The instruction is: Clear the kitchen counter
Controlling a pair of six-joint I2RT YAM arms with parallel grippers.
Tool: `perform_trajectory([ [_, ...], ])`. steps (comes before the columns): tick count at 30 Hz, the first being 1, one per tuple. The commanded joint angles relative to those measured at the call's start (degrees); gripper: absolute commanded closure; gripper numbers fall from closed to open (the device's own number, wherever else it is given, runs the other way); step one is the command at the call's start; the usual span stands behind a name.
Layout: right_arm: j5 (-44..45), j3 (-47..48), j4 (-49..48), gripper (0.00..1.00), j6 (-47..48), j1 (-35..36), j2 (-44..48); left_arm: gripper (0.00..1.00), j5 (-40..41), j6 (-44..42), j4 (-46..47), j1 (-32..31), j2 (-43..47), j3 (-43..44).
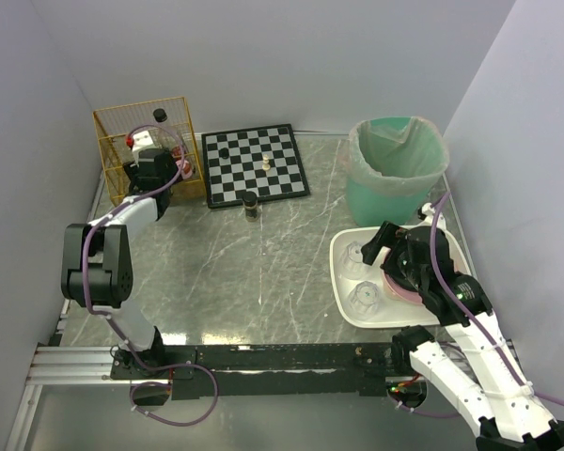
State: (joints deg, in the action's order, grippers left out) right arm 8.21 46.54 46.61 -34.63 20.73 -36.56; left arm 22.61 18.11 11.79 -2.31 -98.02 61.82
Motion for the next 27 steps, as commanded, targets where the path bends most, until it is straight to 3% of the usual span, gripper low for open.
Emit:
perform_trajectory([
  [1,-0.03,-0.14,-1.7,0.0,0.35,-0.25,-0.01,0.14,1.3,2.1,2.45,0.02,0.9,0.4],
  [3,-0.03,-0.23,-1.52,0.0,0.27,-0.25,-0.09,0.06,1.03,2.46,1.83,0.02,1.86,0.49],
  [6,-0.03,-0.23,-1.43,0.0,0.09,-0.25,0.08,0.02,0.59,3.25,-0.88,0.02,3.18,1.89],
  [16,-1.09,-0.93,-2.14,0.0,-0.17,-0.34,-0.01,0.02,7.18,9.57,-13.27,-0.07,17.31,3.66],
  [20,-1.53,-1.63,-3.02,0.0,-0.52,-0.25,-0.09,0.03,1.31,12.38,-15.13,-0.77,23.03,2.61],
  [23,-1.79,-1.72,-3.37,0.0,-0.7,-0.34,-0.53,0.01,-2.75,13.26,-12.59,-5.84,26.9,-1.08],
  [27,-2.05,-2.25,-3.98,0.0,-0.79,-0.34,-0.53,0.01,1.11,11.08,-6.71,-19.81,27.27,-5.91],
])
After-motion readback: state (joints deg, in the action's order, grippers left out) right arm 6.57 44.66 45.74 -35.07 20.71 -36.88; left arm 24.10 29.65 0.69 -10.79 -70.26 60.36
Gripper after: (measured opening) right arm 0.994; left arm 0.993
